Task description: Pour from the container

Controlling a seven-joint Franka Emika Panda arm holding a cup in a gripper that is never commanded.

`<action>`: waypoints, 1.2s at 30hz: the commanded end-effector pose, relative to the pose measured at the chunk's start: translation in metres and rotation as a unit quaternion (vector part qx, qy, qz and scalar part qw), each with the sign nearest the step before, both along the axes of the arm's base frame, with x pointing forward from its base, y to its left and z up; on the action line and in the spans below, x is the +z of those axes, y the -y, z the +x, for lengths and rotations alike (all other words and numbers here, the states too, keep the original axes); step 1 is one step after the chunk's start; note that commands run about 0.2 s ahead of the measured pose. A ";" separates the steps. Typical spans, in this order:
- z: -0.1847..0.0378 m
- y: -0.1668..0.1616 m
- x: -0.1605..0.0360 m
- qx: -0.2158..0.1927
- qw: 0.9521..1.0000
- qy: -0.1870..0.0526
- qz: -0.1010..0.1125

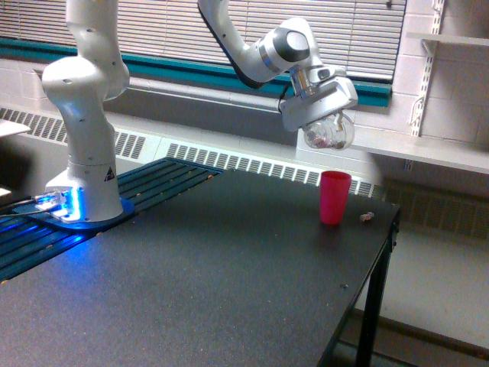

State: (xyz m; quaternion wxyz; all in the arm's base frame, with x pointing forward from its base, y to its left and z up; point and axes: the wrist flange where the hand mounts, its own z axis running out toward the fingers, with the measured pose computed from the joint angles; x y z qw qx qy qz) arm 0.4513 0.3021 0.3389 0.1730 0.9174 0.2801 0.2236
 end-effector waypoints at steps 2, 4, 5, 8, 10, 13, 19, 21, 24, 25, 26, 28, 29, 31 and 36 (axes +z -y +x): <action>-0.006 0.006 -0.007 -0.023 1.000 0.002 0.005; -0.007 0.008 -0.008 -0.027 1.000 0.001 0.006; -0.007 0.009 -0.009 -0.028 1.000 0.001 0.005; -0.006 0.013 -0.009 -0.033 0.999 0.006 0.003; -0.004 0.017 -0.008 -0.037 0.999 0.010 -0.001; -0.002 0.022 -0.007 -0.042 0.999 0.017 -0.003; 0.002 0.031 -0.004 -0.049 0.999 0.022 -0.003; 0.003 0.033 -0.003 -0.049 0.999 0.023 -0.001; 0.003 0.035 -0.002 -0.049 0.999 0.024 0.000; 0.003 0.036 -0.002 -0.050 0.998 0.024 0.000; 0.003 0.036 -0.002 -0.050 0.998 0.024 -0.001; 0.003 0.035 -0.001 -0.046 0.999 0.023 0.001; 0.003 0.036 -0.001 -0.046 0.999 0.023 0.002; 0.003 0.036 -0.001 -0.046 0.999 0.023 0.002; 0.004 0.035 0.000 -0.043 0.999 0.022 0.006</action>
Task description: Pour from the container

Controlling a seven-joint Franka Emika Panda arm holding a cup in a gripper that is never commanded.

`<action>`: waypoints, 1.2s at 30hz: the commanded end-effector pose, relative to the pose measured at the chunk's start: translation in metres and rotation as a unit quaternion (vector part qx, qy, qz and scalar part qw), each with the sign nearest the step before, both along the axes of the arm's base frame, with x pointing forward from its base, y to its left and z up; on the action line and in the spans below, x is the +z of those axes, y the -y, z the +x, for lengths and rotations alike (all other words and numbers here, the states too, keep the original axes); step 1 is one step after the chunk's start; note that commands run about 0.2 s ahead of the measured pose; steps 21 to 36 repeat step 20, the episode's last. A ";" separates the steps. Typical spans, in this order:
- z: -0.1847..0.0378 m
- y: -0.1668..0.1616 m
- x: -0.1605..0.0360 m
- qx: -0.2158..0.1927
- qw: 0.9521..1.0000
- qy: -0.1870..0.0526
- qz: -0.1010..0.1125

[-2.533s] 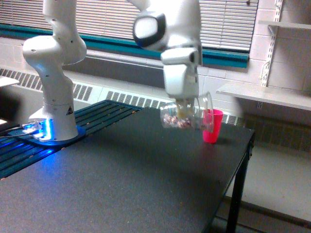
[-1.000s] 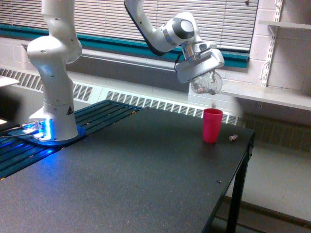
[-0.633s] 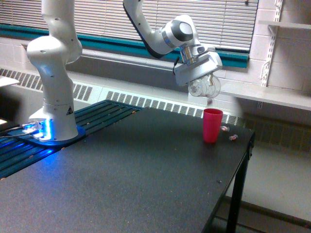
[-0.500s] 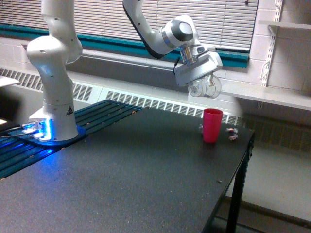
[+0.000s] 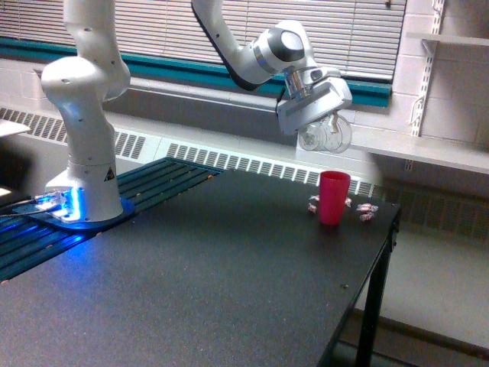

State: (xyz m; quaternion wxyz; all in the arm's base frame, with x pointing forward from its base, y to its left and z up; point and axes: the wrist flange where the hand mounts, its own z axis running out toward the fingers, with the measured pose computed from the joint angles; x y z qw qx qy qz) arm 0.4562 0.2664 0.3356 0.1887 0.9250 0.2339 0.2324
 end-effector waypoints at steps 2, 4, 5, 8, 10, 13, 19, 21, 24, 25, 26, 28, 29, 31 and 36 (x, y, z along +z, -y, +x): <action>0.000 -0.001 0.004 0.005 1.000 0.004 0.008; 0.000 -0.001 0.005 0.005 1.000 0.004 0.007; 0.001 -0.002 0.005 0.006 1.000 0.005 0.007; 0.002 -0.002 0.006 0.007 1.000 0.006 0.008; 0.002 -0.003 0.006 0.007 1.000 0.006 0.008; 0.004 -0.003 0.006 0.007 1.000 0.006 0.009; 0.005 -0.004 0.006 0.008 1.000 0.006 0.010; 0.005 -0.004 0.006 0.009 1.000 0.006 0.010; 0.005 -0.004 0.006 0.009 1.000 0.006 0.010; 0.005 -0.004 0.006 0.009 1.000 0.006 0.010; 0.005 -0.004 0.006 0.009 1.000 0.006 0.010; 0.005 -0.004 0.006 0.009 1.000 0.006 0.010; 0.005 -0.004 0.006 0.009 1.000 0.006 0.010; 0.005 -0.004 0.006 0.009 1.000 0.006 0.010; 0.005 -0.004 0.006 0.009 1.000 0.006 0.010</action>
